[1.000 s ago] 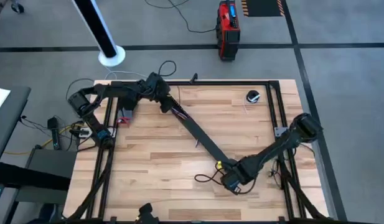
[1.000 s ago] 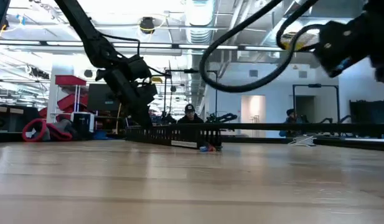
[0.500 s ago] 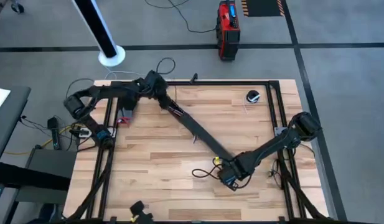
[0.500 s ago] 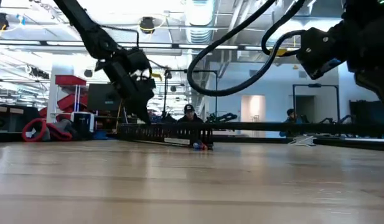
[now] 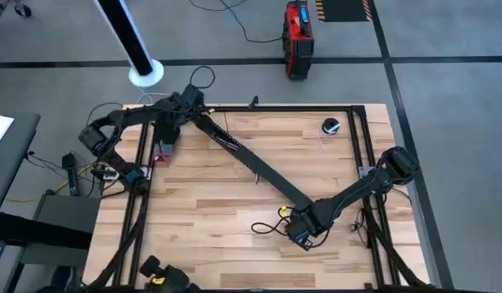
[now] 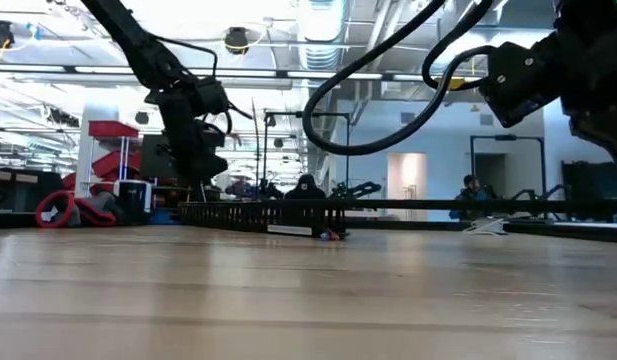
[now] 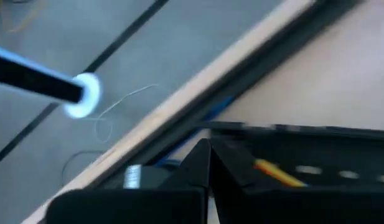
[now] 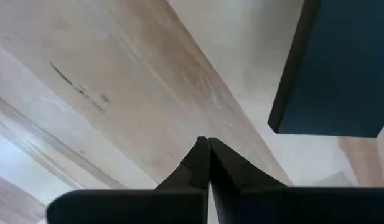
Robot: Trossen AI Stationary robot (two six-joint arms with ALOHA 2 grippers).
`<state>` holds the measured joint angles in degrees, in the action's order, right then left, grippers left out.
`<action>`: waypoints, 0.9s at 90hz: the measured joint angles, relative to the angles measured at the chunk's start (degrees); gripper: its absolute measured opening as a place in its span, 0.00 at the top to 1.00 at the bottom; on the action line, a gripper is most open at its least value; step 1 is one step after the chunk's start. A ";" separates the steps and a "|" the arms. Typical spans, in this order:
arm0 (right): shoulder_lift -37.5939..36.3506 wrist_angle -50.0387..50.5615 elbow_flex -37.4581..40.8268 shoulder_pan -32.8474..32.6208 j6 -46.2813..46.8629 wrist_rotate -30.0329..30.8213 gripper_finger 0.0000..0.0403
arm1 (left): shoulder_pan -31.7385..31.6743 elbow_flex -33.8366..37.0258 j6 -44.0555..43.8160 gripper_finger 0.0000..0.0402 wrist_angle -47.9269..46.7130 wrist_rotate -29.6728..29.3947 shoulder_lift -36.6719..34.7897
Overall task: Ziptie cables
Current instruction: Close the black cable duct
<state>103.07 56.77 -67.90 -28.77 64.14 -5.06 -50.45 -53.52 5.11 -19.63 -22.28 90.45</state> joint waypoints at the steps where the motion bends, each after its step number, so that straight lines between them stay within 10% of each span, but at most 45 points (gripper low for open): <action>1: 0.00 0.00 0.00 0.00 0.00 0.11 1.00 | -0.25 0.00 0.03 1.00 0.01 0.07 0.12; 81: 0.00 -0.29 0.00 1.07 -3.04 0.53 1.00 | -1.79 -0.06 -0.38 1.00 3.46 13.62 10.46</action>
<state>103.07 56.49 -67.90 -27.70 61.10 -4.53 -52.24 -53.57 4.73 -16.17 -8.67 100.91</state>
